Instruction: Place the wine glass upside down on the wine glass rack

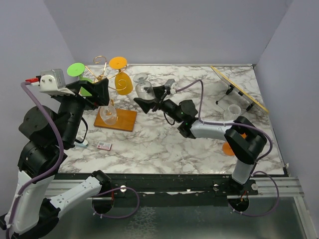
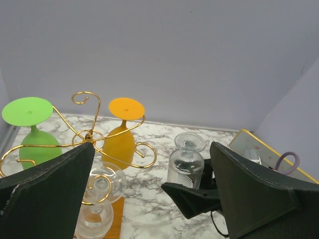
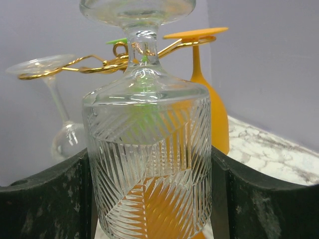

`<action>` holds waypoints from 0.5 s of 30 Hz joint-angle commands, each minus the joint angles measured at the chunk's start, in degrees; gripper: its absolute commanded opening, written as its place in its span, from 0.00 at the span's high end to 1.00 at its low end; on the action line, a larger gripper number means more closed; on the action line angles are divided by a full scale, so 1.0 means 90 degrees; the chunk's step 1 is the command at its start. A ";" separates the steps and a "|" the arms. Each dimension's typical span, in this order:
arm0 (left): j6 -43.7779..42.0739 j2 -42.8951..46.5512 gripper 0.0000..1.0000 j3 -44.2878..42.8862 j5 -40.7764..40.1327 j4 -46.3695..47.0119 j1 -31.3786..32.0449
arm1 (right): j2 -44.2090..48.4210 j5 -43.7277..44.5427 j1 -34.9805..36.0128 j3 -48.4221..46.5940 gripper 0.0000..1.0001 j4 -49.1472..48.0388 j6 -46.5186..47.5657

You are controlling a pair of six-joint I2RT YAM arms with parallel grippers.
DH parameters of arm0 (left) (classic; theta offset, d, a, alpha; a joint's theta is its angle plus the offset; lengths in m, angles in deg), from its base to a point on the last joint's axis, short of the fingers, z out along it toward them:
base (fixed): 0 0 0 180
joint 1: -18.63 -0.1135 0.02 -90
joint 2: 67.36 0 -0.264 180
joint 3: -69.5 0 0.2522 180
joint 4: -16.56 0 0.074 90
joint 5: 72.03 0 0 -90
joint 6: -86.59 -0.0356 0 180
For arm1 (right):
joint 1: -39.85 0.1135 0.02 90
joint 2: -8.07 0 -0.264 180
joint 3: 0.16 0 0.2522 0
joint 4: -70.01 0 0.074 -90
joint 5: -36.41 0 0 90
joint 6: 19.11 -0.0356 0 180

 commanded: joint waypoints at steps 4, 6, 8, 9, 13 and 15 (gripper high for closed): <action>0.0291 -0.0219 0.01 -0.0094 0.0232 -0.0235 0.0013 | -0.0928 0.0549 0.0107 -0.0867 0.99 -0.2048 0.0078; 0.0355 -0.0253 0.01 -0.0124 0.0283 -0.0236 0.0010 | -0.1068 0.0552 0.0110 -0.1019 0.99 -0.2034 0.0094; 0.0391 -0.0291 0.01 -0.0153 0.0344 -0.0236 0.0009 | -0.1199 0.0485 0.0110 -0.1156 0.99 -0.2001 0.0100; 0.0402 -0.0324 0.01 -0.0163 0.0364 -0.0236 0.0005 | -0.1268 0.0419 0.0110 -0.1223 0.99 -0.1986 0.0091; 0.0404 -0.0448 0.01 -0.0254 0.0450 -0.0236 0.0005 | -0.1548 0.0288 0.0110 -0.1469 0.99 -0.1842 0.0013; 0.0411 -0.0516 0.01 -0.0297 0.0477 -0.0231 0.0012 | -0.1680 0.0216 0.0110 -0.1595 0.99 -0.1829 -0.0035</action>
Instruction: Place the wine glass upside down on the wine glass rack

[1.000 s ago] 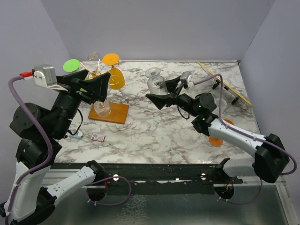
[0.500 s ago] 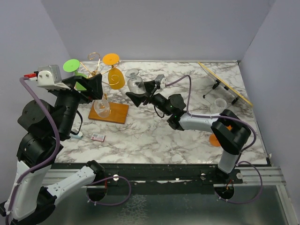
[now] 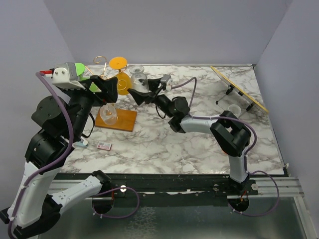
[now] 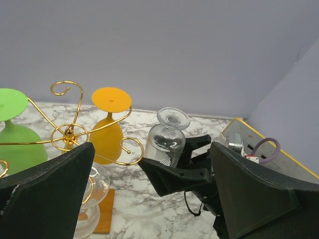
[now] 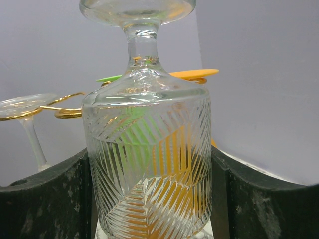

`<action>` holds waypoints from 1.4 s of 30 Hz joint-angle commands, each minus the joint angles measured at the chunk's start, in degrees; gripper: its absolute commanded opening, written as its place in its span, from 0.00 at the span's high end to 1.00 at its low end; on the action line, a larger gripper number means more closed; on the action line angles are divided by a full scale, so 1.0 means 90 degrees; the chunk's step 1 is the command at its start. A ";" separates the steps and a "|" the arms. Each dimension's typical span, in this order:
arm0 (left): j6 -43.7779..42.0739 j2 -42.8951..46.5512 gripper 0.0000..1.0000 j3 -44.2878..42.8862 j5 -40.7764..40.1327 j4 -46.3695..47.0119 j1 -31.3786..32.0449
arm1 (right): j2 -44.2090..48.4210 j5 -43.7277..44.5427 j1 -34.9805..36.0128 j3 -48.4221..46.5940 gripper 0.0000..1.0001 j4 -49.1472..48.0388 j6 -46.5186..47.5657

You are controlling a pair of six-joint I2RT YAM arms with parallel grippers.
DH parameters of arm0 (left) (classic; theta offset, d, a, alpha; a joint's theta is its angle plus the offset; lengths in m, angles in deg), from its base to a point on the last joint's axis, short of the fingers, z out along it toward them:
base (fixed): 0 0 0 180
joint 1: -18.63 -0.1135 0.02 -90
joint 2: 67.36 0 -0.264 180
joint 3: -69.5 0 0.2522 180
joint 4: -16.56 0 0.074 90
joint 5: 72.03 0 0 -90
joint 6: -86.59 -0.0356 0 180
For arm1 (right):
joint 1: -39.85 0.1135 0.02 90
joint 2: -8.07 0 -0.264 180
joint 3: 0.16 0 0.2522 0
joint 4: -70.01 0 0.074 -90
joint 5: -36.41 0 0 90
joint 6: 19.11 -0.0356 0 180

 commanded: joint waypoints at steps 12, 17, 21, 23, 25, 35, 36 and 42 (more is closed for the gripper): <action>0.0020 -0.0302 0.01 -0.0270 0.0254 -0.0099 0.0005 | -0.0928 -0.0598 0.0118 -0.1169 0.99 0.0029 -0.0006; 0.0040 -0.0306 0.01 -0.0216 0.0288 -0.0099 0.0013 | -0.1072 -0.0843 0.0119 -0.1439 0.99 0.0215 -0.0081; 0.0059 -0.0310 0.01 -0.0186 0.0326 -0.0103 0.0004 | -0.1188 -0.1071 0.0123 -0.1626 0.99 0.0400 -0.0171; 0.0059 -0.0314 0.01 -0.0173 0.0354 -0.0104 0.0011 | -0.1231 -0.1167 0.0119 -0.1726 0.99 0.0547 -0.0193; 0.0059 -0.0311 0.01 -0.0160 0.0373 -0.0104 0.0004 | -0.1254 -0.1229 0.0123 -0.1799 0.99 0.0677 -0.0214; 0.0085 -0.0300 0.01 -0.0118 0.0368 -0.0104 0.0011 | -0.1361 -0.1857 0.0135 -0.2036 0.99 0.0975 -0.0388; 0.0088 -0.0296 0.01 -0.0121 0.0367 -0.0106 0.0013 | -0.1364 -0.1905 0.0132 -0.2097 0.99 0.1059 -0.0418; 0.0089 -0.0290 0.01 -0.0104 0.0357 -0.0104 0.0010 | -0.1355 -0.2291 0.0129 -0.2130 0.99 0.1083 -0.0532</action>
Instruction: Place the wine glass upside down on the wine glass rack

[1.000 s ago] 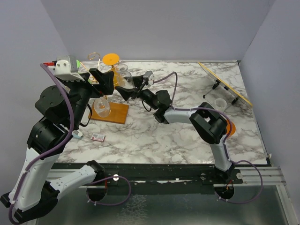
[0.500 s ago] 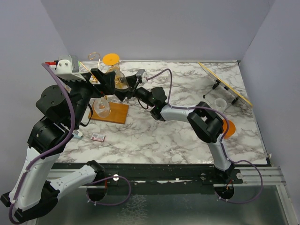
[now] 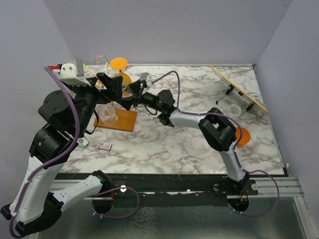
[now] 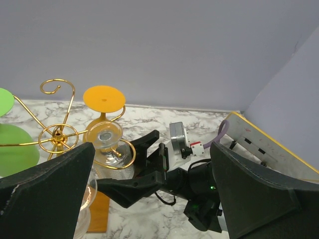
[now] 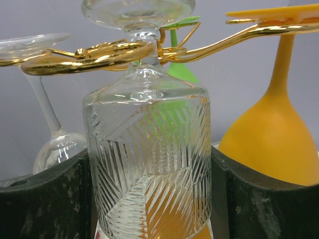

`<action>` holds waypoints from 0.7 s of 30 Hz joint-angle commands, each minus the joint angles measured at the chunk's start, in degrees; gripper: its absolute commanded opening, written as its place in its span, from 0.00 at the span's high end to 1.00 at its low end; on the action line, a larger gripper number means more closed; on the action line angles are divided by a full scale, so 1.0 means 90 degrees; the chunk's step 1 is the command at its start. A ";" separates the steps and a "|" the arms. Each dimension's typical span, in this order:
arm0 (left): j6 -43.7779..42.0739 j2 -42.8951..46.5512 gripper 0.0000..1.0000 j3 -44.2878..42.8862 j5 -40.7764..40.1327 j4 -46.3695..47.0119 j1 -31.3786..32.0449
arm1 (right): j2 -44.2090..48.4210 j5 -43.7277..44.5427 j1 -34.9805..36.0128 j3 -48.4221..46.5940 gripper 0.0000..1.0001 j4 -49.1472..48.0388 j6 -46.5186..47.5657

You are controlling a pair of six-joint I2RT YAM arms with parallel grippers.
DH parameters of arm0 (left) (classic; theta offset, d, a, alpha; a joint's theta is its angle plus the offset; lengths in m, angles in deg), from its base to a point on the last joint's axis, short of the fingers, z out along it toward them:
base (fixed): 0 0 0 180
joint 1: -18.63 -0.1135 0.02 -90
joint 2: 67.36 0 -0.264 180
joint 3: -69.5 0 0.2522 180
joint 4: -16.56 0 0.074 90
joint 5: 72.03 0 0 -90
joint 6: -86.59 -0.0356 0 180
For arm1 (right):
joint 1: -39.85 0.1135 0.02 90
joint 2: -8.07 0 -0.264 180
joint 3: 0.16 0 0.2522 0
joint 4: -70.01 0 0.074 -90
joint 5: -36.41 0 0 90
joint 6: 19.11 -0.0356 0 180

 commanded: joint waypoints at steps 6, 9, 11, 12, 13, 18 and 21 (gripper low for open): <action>0.0054 0.0045 0.01 0.0075 0.0117 -0.0083 0.0004 | 0.0096 -0.0769 0.0055 0.0003 0.99 -0.0492 -0.0171; 0.0064 0.0061 0.01 0.0101 0.0117 -0.0085 0.0006 | 0.0225 -0.0733 0.0050 0.0154 0.99 -0.0500 -0.0126; 0.0074 0.0070 0.01 0.0106 0.0117 -0.0083 0.0012 | 0.0299 -0.0733 0.0054 0.0245 0.99 -0.0538 -0.0108; 0.0081 0.0071 0.01 0.0107 0.0122 -0.0083 0.0011 | 0.0332 -0.0738 0.0050 0.0290 0.99 -0.0564 -0.0103; 0.0083 0.0071 0.01 0.0108 0.0126 -0.0083 0.0004 | 0.0364 -0.0747 0.0047 0.0333 0.99 -0.0619 -0.0110; 0.0103 0.0075 0.01 0.0118 0.0137 -0.0083 0.0008 | 0.0547 -0.0780 0.0090 0.0536 0.99 -0.0747 -0.0035; 0.0123 0.0081 0.01 0.0123 0.0141 -0.0083 0.0007 | 0.0660 -0.0703 0.0123 0.0628 0.99 -0.0708 0.0088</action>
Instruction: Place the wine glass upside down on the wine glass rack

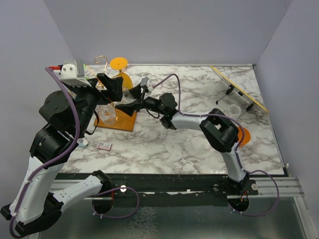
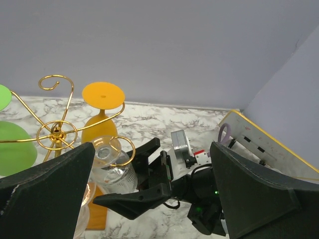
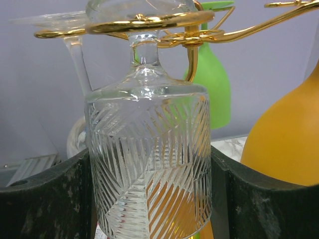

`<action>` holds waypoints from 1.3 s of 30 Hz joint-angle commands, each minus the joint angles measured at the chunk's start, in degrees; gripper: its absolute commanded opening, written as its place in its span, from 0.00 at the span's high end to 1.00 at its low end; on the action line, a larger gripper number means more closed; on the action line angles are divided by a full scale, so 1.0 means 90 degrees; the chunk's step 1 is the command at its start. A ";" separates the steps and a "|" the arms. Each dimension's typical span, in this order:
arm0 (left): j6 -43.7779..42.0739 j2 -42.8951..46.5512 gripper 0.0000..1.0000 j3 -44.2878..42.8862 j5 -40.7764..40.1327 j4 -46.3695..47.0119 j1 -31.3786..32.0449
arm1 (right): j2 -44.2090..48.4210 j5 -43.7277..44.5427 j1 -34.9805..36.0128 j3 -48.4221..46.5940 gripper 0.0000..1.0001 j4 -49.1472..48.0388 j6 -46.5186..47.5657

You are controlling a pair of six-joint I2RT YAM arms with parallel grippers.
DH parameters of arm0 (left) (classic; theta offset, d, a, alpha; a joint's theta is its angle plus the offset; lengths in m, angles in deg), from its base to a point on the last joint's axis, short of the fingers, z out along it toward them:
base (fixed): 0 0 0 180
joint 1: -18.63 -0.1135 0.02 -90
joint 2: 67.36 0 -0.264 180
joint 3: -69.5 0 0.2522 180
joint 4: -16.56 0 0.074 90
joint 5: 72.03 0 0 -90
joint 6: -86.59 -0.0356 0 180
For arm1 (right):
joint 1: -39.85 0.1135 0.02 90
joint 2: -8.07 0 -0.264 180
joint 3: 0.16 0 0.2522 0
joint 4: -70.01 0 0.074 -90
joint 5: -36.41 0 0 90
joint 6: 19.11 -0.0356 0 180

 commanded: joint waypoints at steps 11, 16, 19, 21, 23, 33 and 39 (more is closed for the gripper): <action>0.0078 0.0094 0.01 0.0098 0.0145 -0.0046 0.0006 | 0.0748 0.0320 0.0099 0.0532 0.99 -0.0970 0.0155; 0.0079 0.0111 0.01 0.0110 0.0141 -0.0045 0.0011 | 0.0786 0.0431 0.0099 0.0638 0.99 -0.1154 0.0155; 0.0079 0.0106 0.01 0.0116 0.0139 -0.0044 0.0009 | 0.0826 0.0521 0.0103 0.0748 0.99 -0.1333 0.0139; 0.0084 0.0111 0.01 0.0110 0.0147 -0.0044 0.0012 | 0.0848 0.0556 0.0106 0.0820 0.99 -0.1433 0.0152; 0.0087 0.0110 0.01 0.0120 0.0144 -0.0044 0.0011 | 0.0869 0.0612 0.0104 0.0845 0.99 -0.1449 0.0174; 0.0099 0.0096 0.01 0.0113 0.0163 -0.0044 0.0013 | 0.0865 0.1429 0.0103 0.0860 0.99 -0.1568 0.0099; 0.0099 0.0089 0.01 0.0106 0.0178 -0.0044 0.0006 | 0.0751 0.1641 0.0104 0.0667 0.99 -0.1210 0.0071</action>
